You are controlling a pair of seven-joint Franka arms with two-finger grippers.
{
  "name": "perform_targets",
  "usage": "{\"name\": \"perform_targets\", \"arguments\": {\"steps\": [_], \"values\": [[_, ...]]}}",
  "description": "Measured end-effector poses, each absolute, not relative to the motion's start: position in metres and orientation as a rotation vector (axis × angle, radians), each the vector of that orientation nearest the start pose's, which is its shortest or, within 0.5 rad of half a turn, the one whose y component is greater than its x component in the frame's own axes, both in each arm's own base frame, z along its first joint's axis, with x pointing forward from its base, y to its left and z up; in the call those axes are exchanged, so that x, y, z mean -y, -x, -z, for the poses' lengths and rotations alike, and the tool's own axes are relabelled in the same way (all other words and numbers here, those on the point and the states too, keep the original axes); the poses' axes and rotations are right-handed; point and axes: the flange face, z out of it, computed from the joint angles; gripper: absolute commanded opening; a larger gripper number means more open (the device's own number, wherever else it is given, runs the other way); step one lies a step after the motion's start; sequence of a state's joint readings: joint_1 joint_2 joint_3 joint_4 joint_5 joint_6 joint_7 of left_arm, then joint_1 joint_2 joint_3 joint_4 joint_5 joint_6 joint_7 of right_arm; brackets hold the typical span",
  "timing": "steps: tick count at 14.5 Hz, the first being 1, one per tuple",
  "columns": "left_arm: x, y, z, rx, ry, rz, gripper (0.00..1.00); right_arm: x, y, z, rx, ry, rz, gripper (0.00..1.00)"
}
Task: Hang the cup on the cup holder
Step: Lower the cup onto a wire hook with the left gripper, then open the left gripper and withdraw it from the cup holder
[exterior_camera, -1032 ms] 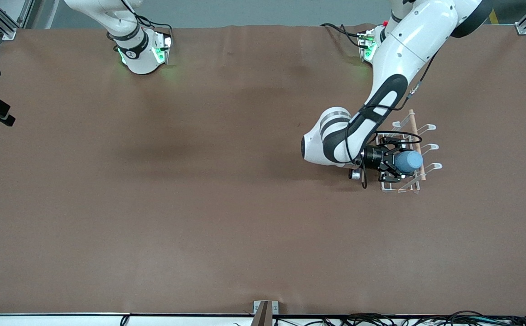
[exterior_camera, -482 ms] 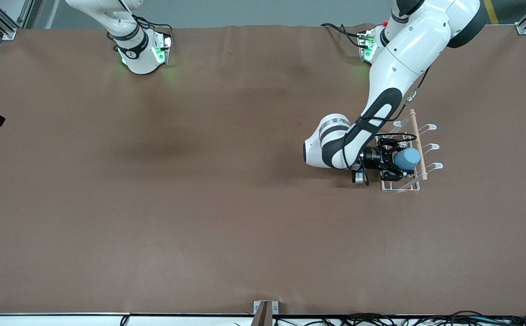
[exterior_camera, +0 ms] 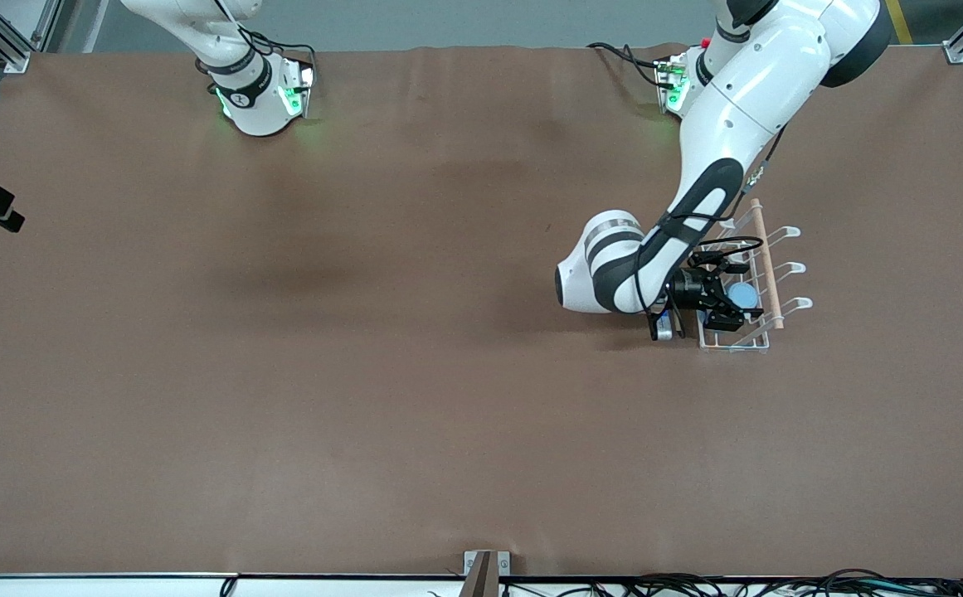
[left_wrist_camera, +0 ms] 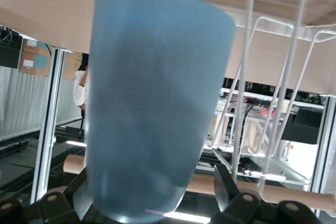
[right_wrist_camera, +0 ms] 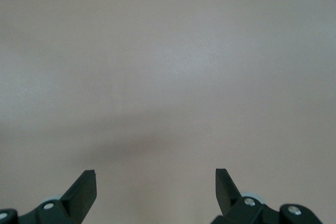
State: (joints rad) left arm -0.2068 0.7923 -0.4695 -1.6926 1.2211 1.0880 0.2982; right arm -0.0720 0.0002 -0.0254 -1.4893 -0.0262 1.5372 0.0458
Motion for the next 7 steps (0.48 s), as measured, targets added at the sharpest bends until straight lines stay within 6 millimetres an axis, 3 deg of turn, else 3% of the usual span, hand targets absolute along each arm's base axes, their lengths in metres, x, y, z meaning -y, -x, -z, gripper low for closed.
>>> {"name": "perform_targets", "arguments": {"steps": [4,7], "values": [[0.233,-0.546,-0.259,-1.091,1.500,-1.000,0.99,0.065,-0.548,-0.660,-0.253,3.158,0.073,1.00],[0.237,-0.556,-0.294,-1.068,1.586,-0.958,1.00,0.071,-0.547,-0.660,-0.271,3.157,0.073,1.00]]}}
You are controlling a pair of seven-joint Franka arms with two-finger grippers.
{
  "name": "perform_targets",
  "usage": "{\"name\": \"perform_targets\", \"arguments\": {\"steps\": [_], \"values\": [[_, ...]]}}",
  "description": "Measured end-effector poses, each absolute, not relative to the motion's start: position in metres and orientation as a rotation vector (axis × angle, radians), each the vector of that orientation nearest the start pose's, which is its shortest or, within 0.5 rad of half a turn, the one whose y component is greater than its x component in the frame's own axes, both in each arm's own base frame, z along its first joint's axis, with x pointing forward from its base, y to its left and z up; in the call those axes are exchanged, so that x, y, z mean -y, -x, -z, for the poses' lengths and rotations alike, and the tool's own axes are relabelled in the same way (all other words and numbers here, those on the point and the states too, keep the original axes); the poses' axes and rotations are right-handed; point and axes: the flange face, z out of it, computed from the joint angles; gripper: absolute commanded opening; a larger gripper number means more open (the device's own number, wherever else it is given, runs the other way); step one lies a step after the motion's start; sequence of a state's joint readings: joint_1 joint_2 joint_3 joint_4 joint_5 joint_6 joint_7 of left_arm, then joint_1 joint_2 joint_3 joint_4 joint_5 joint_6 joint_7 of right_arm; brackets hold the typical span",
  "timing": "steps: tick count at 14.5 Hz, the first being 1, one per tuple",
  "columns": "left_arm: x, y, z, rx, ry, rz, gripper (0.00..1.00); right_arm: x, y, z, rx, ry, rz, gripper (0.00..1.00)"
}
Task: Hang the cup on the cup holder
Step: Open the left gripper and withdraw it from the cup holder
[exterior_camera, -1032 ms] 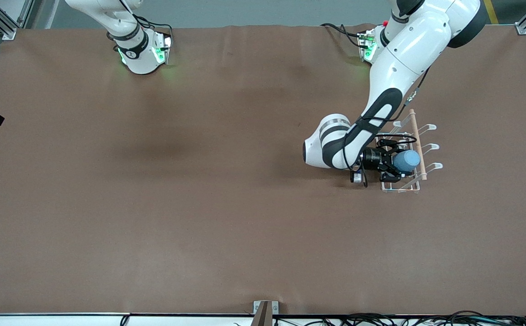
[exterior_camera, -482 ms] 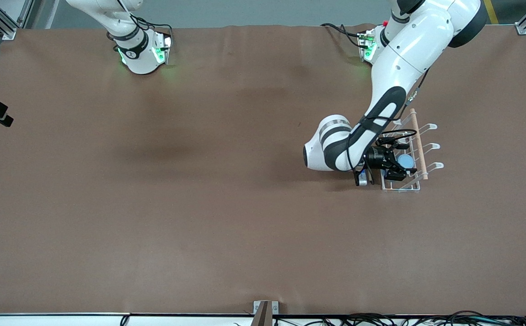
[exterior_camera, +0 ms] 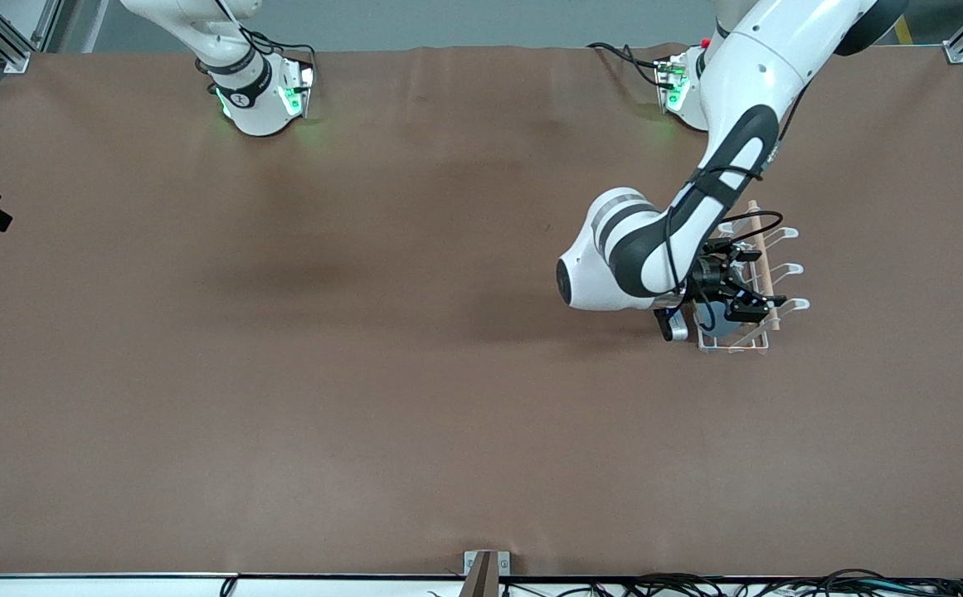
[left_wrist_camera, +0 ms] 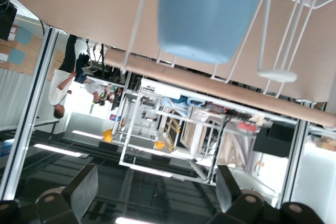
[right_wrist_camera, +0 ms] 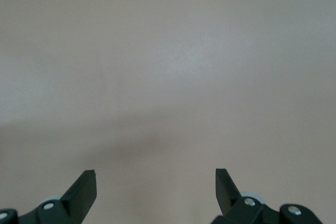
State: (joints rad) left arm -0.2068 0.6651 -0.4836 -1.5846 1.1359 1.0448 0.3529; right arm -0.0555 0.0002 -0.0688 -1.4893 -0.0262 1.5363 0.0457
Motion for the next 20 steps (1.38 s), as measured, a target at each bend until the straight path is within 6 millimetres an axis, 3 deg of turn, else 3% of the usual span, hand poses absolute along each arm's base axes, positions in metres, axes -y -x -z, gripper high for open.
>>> {"name": "perform_targets", "arguments": {"steps": [3,7,10,14,17,20], "values": [[0.234,-0.574,-0.341,-1.021,1.754,-0.897,1.00,0.070,-0.547,-0.660,-0.269,3.157,0.071,1.00],[0.214,-0.593,-0.434,-0.978,2.120,-0.637,1.00,0.070,-0.547,-0.659,-0.267,3.157,0.069,1.00],[0.181,-0.596,-0.501,-0.823,2.431,-0.402,1.00,0.066,-0.547,-0.659,-0.258,3.158,0.069,1.00],[0.112,-0.599,-0.557,-0.345,2.851,-0.202,1.00,0.064,-0.548,-0.660,-0.251,3.158,0.070,1.00],[0.071,-0.590,-0.592,-0.151,2.998,-0.128,1.00,0.063,-0.548,-0.660,-0.247,3.158,0.070,1.00],[0.047,-0.569,-0.624,-0.057,3.061,-0.051,1.00,0.061,-0.548,-0.660,-0.243,3.158,0.070,1.00]]}}
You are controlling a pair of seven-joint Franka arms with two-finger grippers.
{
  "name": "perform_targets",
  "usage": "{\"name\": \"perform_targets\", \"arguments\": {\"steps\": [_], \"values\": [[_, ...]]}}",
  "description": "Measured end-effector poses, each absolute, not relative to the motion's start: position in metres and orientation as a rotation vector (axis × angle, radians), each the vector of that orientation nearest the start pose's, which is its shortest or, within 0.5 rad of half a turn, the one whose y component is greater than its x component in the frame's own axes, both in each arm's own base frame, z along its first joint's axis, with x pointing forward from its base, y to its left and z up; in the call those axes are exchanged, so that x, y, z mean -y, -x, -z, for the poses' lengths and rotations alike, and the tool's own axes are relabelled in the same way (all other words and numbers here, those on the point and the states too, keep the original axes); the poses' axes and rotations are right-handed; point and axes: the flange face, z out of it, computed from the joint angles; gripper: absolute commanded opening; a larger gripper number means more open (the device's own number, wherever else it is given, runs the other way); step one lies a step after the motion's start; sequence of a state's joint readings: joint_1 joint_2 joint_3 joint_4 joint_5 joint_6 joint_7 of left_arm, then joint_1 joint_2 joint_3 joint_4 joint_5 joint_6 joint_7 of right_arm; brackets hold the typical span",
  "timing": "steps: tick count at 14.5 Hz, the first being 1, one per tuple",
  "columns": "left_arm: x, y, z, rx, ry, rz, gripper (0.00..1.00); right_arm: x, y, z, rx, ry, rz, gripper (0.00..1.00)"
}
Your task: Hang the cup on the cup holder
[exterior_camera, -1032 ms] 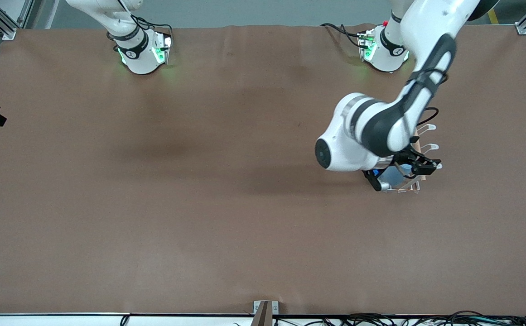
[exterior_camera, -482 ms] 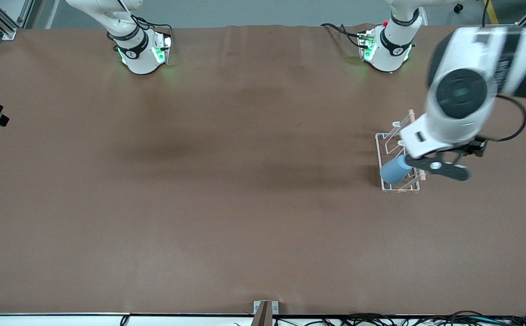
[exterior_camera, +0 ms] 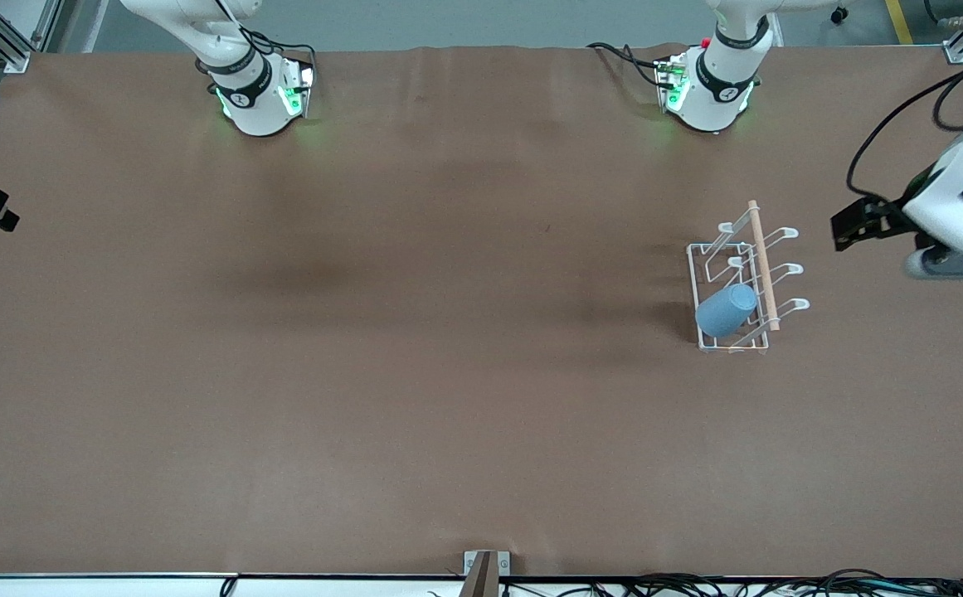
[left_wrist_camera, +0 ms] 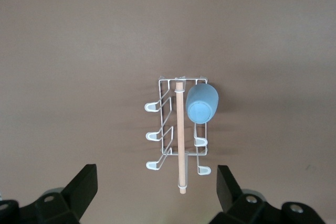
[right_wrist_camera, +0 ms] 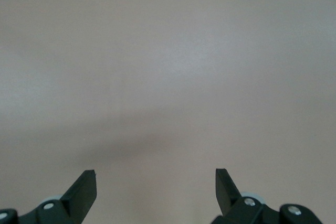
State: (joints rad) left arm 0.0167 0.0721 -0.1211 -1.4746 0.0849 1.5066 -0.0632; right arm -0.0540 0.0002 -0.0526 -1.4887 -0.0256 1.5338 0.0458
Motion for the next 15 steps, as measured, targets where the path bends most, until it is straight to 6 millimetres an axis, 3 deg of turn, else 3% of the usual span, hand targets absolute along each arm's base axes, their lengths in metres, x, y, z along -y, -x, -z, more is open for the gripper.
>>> {"name": "perform_targets", "arguments": {"steps": [3,6,11,15], "values": [[0.044,-0.538,-0.651,-0.035,3.099,0.023,1.00,0.061,-0.548,-0.660,-0.242,3.158,0.070,1.00],[0.041,-0.521,-0.663,-0.024,3.124,0.070,1.00,0.061,-0.548,-0.660,-0.242,3.158,0.070,1.00],[0.031,-0.528,-0.666,0.013,3.153,0.100,1.00,0.059,-0.548,-0.660,-0.235,3.159,0.070,1.00],[0.009,-0.536,-0.660,0.062,3.167,0.087,1.00,0.057,-0.548,-0.660,-0.231,3.159,0.070,1.00]]}}
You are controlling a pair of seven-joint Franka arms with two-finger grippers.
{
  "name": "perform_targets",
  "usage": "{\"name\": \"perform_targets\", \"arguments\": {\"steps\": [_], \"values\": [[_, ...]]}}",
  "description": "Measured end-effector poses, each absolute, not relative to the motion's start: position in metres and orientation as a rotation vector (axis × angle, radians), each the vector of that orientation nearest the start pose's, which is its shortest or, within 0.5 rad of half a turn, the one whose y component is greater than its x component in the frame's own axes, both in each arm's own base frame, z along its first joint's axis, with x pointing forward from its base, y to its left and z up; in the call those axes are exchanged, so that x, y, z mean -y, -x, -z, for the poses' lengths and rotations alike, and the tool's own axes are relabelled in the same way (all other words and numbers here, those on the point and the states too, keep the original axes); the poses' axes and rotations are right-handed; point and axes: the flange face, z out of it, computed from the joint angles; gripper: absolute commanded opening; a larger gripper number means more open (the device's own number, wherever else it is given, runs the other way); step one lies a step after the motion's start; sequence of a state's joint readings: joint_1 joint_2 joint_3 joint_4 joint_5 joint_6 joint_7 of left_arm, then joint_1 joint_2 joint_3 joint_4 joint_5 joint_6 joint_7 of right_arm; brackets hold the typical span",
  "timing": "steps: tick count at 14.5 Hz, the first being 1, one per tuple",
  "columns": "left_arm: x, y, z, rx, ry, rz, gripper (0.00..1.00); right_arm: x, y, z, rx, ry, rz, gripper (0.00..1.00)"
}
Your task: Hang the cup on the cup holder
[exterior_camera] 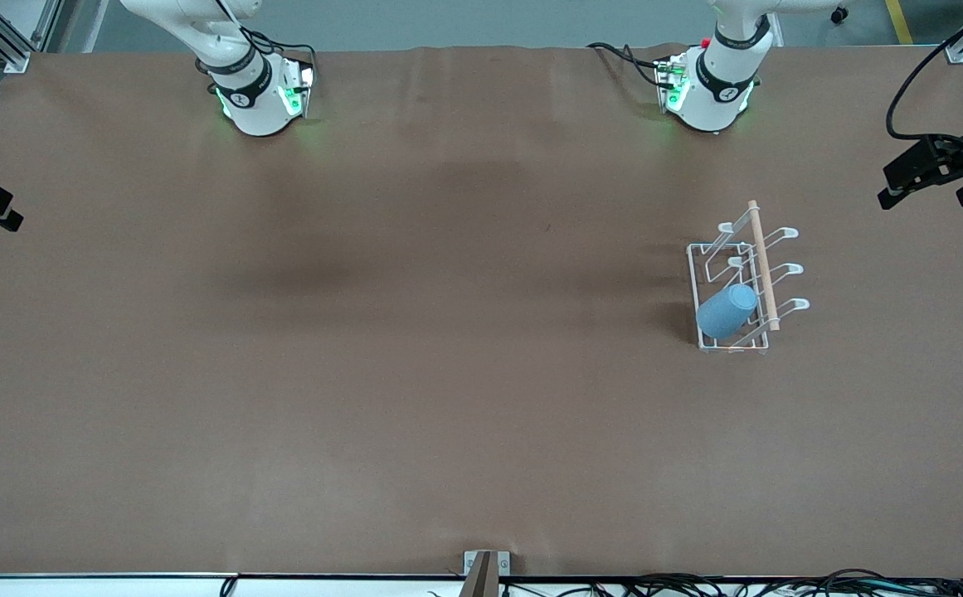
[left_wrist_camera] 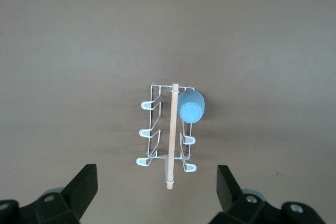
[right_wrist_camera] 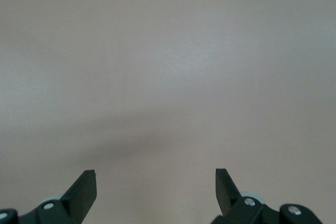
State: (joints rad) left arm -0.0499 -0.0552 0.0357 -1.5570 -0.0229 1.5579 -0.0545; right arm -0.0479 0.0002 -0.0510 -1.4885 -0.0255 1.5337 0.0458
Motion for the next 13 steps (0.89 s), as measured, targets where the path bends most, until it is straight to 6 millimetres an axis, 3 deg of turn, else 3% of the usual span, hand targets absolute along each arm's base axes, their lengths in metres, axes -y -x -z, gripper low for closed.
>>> {"name": "perform_targets", "arguments": {"steps": [8,13], "values": [[0.015,-0.547,-0.643,0.048,3.167,0.039,1.00,0.057,-0.548,-0.660,-0.231,3.159,0.070,1.00],[0.015,-0.548,-0.645,-0.011,3.167,0.067,1.00,0.057,-0.548,-0.660,-0.231,3.159,0.070,1.00]]}}
